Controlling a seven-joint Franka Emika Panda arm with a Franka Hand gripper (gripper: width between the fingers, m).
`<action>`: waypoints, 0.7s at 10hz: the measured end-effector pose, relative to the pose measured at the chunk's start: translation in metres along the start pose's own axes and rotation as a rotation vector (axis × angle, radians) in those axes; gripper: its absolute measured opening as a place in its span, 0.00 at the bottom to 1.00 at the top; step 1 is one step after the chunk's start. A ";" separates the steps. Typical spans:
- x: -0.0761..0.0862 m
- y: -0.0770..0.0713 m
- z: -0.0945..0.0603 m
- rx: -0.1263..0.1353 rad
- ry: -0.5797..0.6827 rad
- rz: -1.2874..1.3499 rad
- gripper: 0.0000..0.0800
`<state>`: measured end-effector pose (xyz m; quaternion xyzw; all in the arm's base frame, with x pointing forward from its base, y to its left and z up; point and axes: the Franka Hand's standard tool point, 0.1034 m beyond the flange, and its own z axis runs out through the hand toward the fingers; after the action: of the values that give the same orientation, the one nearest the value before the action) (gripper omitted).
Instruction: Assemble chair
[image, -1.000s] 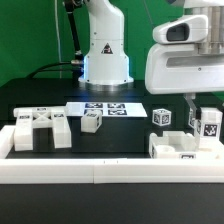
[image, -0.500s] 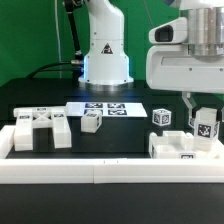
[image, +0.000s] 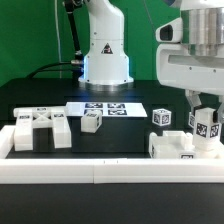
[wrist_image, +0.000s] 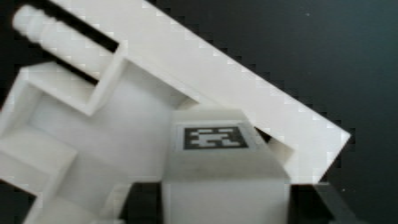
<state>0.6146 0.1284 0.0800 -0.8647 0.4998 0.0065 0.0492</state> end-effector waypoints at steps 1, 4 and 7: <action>0.000 0.000 0.000 0.001 -0.001 0.041 0.36; -0.001 0.000 0.000 0.002 -0.006 0.199 0.36; -0.002 0.000 0.000 -0.001 -0.007 0.089 0.67</action>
Offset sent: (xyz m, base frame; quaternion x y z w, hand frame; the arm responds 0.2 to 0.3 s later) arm 0.0000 0.0000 0.0000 0.0000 0.0000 0.1296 0.9916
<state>0.6138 0.1298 0.0802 -0.8416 0.5376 0.0118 0.0501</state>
